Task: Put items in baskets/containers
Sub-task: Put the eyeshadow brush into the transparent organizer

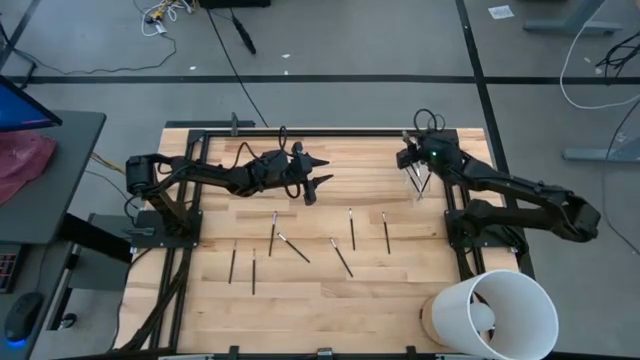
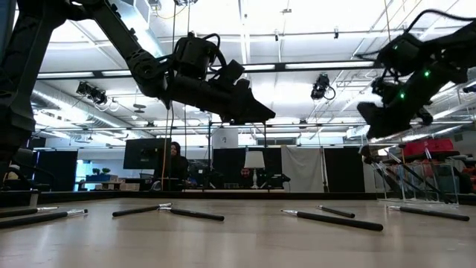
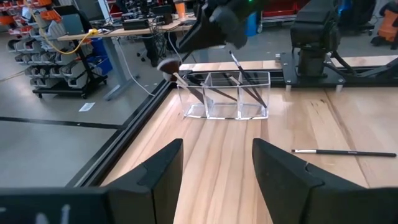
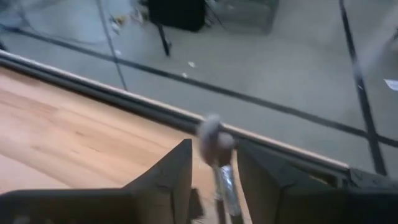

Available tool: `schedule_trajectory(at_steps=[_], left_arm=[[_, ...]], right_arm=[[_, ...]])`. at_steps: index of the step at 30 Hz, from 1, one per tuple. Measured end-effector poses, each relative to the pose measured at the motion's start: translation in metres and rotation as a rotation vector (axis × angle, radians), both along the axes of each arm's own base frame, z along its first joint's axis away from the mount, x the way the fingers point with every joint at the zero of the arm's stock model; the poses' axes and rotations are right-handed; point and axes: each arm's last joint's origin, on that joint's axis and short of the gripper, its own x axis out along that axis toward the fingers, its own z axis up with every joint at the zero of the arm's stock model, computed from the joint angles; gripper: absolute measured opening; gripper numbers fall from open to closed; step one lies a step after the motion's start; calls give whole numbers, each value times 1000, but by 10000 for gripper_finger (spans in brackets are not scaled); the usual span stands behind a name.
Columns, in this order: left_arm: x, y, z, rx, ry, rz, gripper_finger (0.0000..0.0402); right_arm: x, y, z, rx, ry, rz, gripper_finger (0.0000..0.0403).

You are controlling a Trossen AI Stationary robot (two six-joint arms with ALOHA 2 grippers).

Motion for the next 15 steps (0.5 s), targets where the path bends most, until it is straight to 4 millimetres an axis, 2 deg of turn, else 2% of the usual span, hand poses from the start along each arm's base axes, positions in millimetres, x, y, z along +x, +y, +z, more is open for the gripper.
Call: schedule_trajectory(at_steps=[3, 7, 11, 15], left_arm=[[0, 0, 0, 0, 0, 0, 195], [0, 0, 0, -10, -3, 1, 195], [0, 0, -1, -49, -8, 8, 195], [-1, -6, -6, -95, 49, 2, 195]], right_arm=[[2, 9, 8, -30, -51, 63, 117], [15, 22, 18, -55, -164, 237, 101], [35, 39, 24, -62, -269, 445, 84], [58, 59, 20, -52, -305, 615, 66]])
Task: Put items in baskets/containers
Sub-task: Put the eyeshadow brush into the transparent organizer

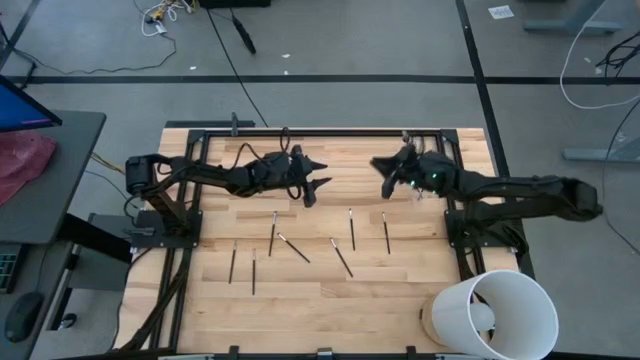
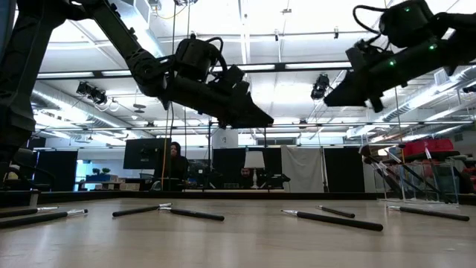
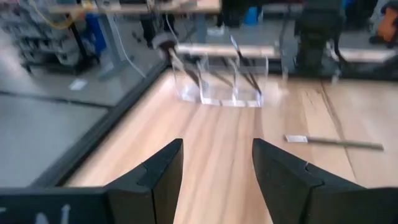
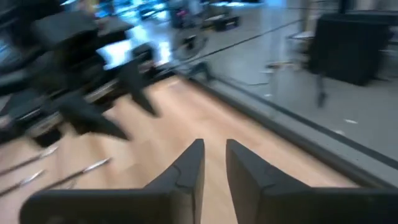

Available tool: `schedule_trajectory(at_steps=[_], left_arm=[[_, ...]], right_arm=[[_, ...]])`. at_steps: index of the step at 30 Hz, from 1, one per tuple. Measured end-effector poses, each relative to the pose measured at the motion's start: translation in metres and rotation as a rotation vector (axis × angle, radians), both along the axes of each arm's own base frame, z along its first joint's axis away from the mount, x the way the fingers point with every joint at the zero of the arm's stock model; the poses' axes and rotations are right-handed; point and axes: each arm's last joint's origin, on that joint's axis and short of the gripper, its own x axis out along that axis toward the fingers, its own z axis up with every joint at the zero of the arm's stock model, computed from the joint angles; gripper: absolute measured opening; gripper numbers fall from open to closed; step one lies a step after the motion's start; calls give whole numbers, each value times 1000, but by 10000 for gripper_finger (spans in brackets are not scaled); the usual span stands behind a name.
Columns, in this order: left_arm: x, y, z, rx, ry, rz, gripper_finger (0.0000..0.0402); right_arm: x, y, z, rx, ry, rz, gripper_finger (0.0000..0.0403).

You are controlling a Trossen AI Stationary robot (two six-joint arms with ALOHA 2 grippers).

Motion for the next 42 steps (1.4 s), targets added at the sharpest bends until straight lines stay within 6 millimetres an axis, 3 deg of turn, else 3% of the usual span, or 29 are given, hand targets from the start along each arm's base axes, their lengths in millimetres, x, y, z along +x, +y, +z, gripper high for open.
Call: schedule_trajectory(at_steps=[8, 13, 17, 22, 28, 33, 42], left_arm=[[-11, -36, -17, -139, 276, 64, 195], [-32, -69, -32, -213, 512, 228, 195], [-52, -98, -30, -277, 598, 333, 195], [-78, -137, -22, -296, 544, 483, 195], [-96, -180, -33, -196, 355, 596, 195], [-95, -189, -55, -182, 339, 645, 195], [-87, -179, -87, -170, 359, 752, 178]], right_arm=[[41, 32, -34, 8, 74, 260, 38], [58, 43, -57, 48, 94, 321, 36], [68, 54, -71, 113, 81, 344, 36], [76, 76, -82, 148, 42, 402, 36], [79, 101, -84, 137, -44, 403, 36], [77, 118, -81, 120, -83, 401, 36], [74, 130, -79, 137, -109, 389, 36]])
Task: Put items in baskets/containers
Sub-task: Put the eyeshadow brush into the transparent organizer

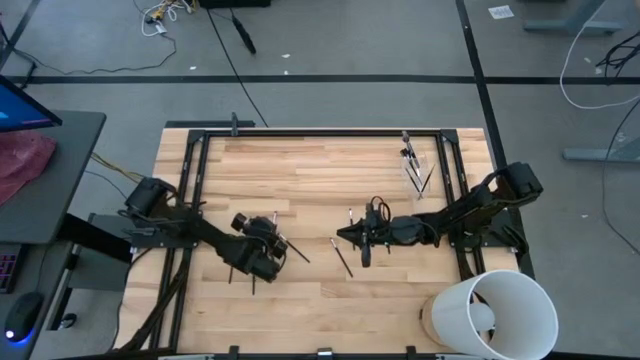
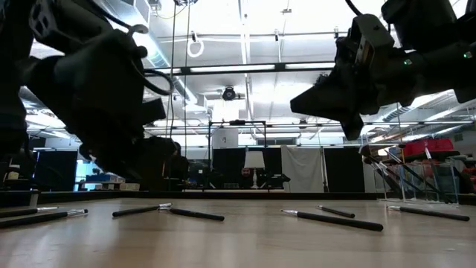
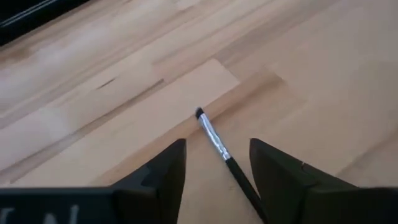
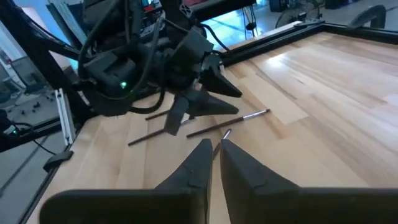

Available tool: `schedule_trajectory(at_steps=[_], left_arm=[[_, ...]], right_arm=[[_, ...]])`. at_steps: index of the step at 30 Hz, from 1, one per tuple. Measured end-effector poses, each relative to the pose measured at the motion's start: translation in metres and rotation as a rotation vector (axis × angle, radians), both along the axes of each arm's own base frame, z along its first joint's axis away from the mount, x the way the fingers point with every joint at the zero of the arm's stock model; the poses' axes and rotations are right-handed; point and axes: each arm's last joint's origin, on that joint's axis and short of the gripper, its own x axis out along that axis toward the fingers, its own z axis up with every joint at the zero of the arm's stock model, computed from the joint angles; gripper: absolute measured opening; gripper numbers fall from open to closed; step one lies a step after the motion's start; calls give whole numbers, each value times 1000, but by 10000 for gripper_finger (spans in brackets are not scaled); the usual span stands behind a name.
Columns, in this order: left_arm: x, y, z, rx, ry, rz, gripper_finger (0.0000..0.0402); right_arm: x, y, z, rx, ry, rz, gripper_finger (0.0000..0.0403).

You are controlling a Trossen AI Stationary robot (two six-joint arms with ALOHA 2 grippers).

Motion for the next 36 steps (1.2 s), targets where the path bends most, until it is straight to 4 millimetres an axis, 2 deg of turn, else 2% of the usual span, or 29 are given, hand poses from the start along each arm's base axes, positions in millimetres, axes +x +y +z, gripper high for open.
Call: schedule_trajectory(at_steps=[6, 10, 14, 18, 21, 27, 33, 36], left_arm=[[-8, 22, -27, -115, -103, 11, 131], [-17, 28, -37, -128, -196, -14, 113], [-23, 30, -41, -123, -157, -34, 89], [-25, 31, -42, -100, -98, -83, 40], [-25, 33, -42, -84, -70, -97, 13], [-26, 32, -35, -102, -23, -180, 11], [-32, 39, -15, -172, -91, -269, 9], [-37, 48, -10, -177, -202, -296, 9]], right_arm=[[-1, 4, 1, 16, -10, 13, 36], [-1, 6, 1, 26, -10, 17, 36], [-1, 6, 1, 27, -17, 16, 36], [-1, 5, 3, 25, -28, -3, 36], [-1, 5, 3, 19, -28, -5, 36], [-3, 11, 2, -2, -23, 20, 36], [-3, 12, 2, -1, -21, 24, 36], [-3, 12, 1, -4, -13, 20, 36]])
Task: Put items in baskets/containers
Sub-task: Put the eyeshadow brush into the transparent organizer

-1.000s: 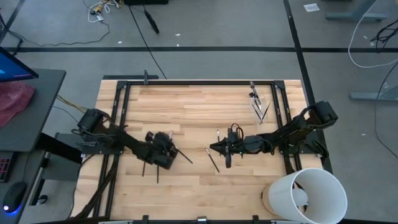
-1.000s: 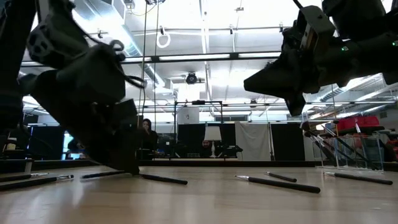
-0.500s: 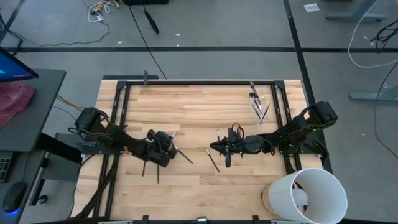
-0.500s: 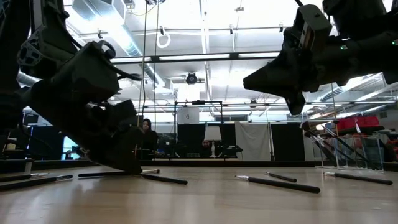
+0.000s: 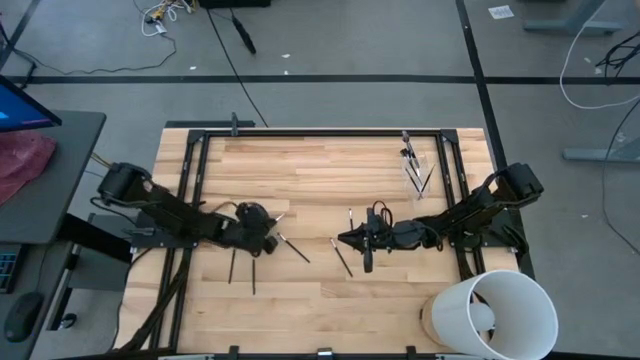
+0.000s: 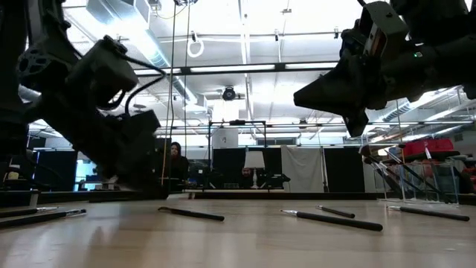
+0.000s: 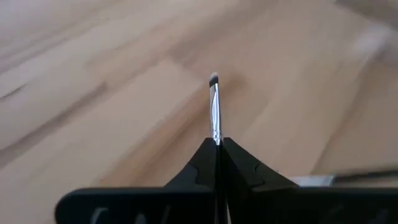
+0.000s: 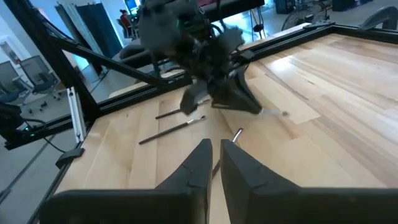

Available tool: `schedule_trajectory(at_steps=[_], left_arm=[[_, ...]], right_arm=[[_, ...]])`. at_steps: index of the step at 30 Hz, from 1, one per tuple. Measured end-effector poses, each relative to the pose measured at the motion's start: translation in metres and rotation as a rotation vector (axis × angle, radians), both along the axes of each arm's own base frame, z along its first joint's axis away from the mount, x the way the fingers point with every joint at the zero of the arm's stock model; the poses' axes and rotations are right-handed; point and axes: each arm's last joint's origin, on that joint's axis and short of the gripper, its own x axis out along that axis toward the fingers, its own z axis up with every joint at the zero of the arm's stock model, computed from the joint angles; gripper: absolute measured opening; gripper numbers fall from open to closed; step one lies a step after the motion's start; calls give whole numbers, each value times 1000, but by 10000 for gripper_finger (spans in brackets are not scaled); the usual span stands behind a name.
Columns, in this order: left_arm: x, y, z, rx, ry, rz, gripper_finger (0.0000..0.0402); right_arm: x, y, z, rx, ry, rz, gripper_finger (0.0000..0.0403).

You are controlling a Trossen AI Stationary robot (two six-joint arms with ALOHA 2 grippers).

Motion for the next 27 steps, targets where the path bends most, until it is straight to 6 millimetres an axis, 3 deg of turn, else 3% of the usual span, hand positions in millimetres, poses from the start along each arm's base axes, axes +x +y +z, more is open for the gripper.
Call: schedule_trajectory(at_steps=[4, 11, 18, 23, 27], left_arm=[[-10, 10, 1, -35, -208, -71, 9], [-20, 18, 23, 16, -538, -247, 9], [6, 9, 51, 73, -662, -495, 9], [27, 3, 71, 124, -715, -594, 12], [35, 0, 77, 139, -715, -641, 13]], right_arm=[[0, -1, -5, 23, 38, -10, 36], [6, -6, -21, 83, 56, -48, 42], [36, -11, -25, 90, -103, -78, 106], [72, -6, -18, -50, -153, -74, 150], [86, 2, -3, -170, -213, -48, 159]])
